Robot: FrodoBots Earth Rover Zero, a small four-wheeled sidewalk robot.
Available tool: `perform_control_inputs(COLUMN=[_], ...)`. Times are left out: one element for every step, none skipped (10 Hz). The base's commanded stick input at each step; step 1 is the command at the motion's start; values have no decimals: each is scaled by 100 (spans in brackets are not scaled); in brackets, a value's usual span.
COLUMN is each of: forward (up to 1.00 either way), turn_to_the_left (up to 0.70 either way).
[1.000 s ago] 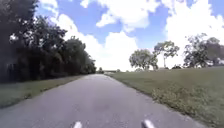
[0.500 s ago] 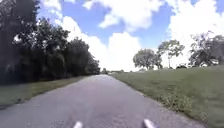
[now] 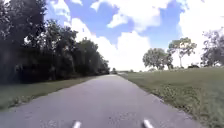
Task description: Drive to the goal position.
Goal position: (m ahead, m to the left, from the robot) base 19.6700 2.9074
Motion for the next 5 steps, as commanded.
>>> perform_control_inputs(forward=[70,70,70,70,70], turn_to_the_left=[0,0,0,0,0])
